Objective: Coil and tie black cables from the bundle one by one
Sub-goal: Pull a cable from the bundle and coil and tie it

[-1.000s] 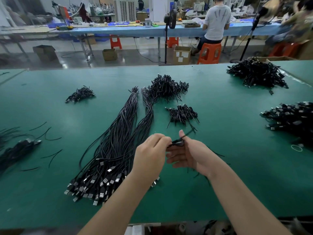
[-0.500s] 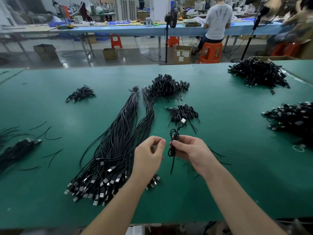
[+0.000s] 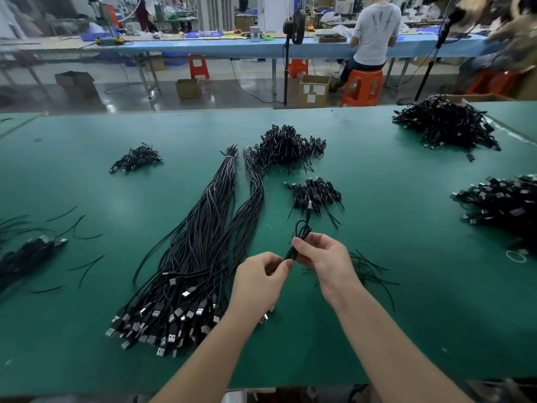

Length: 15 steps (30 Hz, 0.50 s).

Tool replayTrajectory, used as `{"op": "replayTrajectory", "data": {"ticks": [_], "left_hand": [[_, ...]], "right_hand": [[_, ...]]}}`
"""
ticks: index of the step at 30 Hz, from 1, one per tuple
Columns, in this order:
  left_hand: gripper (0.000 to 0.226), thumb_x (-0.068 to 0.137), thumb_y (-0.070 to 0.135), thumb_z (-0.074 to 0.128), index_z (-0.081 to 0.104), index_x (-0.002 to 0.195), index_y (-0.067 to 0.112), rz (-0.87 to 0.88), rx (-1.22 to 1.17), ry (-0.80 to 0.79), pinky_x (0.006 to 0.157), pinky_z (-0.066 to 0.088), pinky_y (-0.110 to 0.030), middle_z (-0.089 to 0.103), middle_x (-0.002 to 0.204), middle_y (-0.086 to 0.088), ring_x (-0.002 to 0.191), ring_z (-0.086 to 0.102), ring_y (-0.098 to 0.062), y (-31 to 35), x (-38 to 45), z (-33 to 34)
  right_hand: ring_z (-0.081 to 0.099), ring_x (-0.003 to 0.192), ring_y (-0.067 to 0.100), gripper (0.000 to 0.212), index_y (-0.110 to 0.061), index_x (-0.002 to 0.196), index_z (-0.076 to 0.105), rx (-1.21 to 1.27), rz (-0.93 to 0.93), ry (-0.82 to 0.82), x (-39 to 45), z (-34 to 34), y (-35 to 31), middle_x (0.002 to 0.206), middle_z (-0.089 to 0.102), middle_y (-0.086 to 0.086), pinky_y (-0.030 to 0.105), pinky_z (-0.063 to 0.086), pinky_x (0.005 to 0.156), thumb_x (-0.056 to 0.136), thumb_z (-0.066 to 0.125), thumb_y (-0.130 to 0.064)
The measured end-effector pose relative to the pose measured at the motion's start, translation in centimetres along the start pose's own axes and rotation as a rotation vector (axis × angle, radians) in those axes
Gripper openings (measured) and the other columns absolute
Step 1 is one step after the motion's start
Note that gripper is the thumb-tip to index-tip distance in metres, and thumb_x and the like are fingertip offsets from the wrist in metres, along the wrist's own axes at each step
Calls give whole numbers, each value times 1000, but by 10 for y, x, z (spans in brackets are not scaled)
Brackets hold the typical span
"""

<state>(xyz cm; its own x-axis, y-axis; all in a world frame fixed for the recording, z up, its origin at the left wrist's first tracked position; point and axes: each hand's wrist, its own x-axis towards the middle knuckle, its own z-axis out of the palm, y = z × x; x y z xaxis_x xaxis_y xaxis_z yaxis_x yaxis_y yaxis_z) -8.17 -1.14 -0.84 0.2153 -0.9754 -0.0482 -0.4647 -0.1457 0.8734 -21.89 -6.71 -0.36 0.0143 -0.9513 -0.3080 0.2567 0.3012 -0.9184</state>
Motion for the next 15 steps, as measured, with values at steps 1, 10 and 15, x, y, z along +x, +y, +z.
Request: {"op": "replayTrajectory", "data": {"ticks": [1,10,15], "left_hand": [[18,91,44,69,72,83,27,7,30,32,56,51,-19,70,67,12,60,66,-4,-2,2,-1],[18,97,37,61,76,103,29,62,228,-13,67,58,-34,72,74,7,66,70,-13,-11,17,-4],[28,101,38,54,70,85,22,97,382,-12,61,54,-40,65,63,1,60,64,-20,-12,26,0]], "right_hand": [[69,82,22,20,-5,92,68,18,12,-4,1,0,2,85,71,7,34,59,84,78,82,-7],[68,82,23,15,-5,89,66,22,36,-5,13,7,11,83,69,6,34,59,85,82,80,-7],[68,78,21,16,-2,93,66,55,59,-7,22,17,17,89,68,11,32,59,81,85,77,-9]]}}
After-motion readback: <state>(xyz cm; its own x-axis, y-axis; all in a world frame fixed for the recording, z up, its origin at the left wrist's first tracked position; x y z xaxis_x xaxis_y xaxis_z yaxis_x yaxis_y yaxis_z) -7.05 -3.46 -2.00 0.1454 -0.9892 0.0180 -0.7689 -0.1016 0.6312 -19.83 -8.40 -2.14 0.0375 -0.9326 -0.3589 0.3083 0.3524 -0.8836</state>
